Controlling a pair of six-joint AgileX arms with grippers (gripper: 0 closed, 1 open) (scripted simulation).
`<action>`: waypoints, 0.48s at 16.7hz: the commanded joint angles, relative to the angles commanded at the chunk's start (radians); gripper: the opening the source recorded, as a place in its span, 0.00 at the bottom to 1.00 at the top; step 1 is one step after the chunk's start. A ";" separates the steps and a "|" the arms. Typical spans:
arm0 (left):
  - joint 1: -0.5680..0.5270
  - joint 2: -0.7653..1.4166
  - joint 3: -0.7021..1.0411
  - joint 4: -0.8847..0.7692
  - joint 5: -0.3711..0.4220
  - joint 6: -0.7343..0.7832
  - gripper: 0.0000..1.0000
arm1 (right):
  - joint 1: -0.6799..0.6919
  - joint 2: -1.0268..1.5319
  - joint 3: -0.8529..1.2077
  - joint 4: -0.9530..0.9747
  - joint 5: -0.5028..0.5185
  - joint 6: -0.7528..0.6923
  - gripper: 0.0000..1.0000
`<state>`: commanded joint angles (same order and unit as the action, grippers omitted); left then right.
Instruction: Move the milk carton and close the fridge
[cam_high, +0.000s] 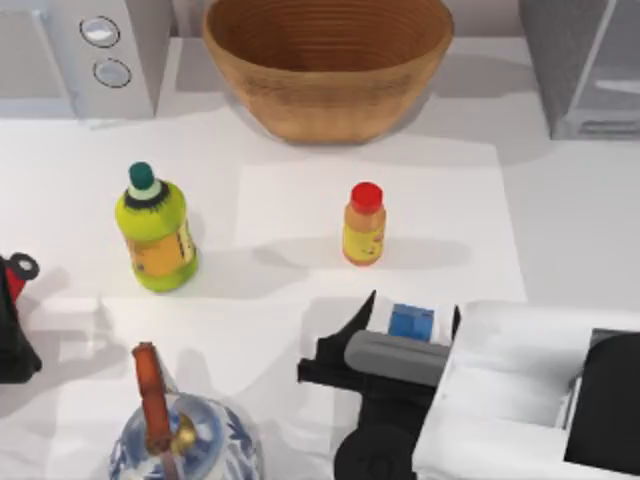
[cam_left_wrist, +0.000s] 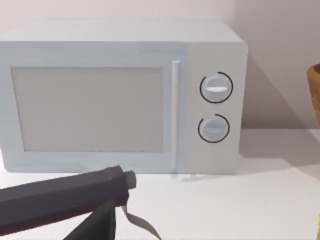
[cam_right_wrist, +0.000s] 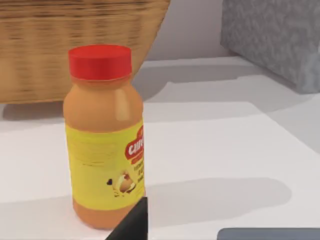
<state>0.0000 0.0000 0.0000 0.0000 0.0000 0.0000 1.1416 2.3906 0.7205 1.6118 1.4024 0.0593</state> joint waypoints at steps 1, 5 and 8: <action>0.000 0.000 0.000 0.000 0.000 0.000 1.00 | 0.000 0.000 0.000 0.000 0.000 0.000 0.55; 0.000 0.000 0.000 0.000 0.000 0.000 1.00 | 0.000 0.000 0.000 0.000 0.000 0.000 0.25; 0.000 0.000 0.000 0.000 0.000 0.000 1.00 | 0.000 0.000 0.000 0.000 0.000 0.000 0.02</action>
<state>0.0000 0.0000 0.0000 0.0000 0.0000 0.0000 1.1416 2.3906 0.7205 1.6118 1.4024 0.0593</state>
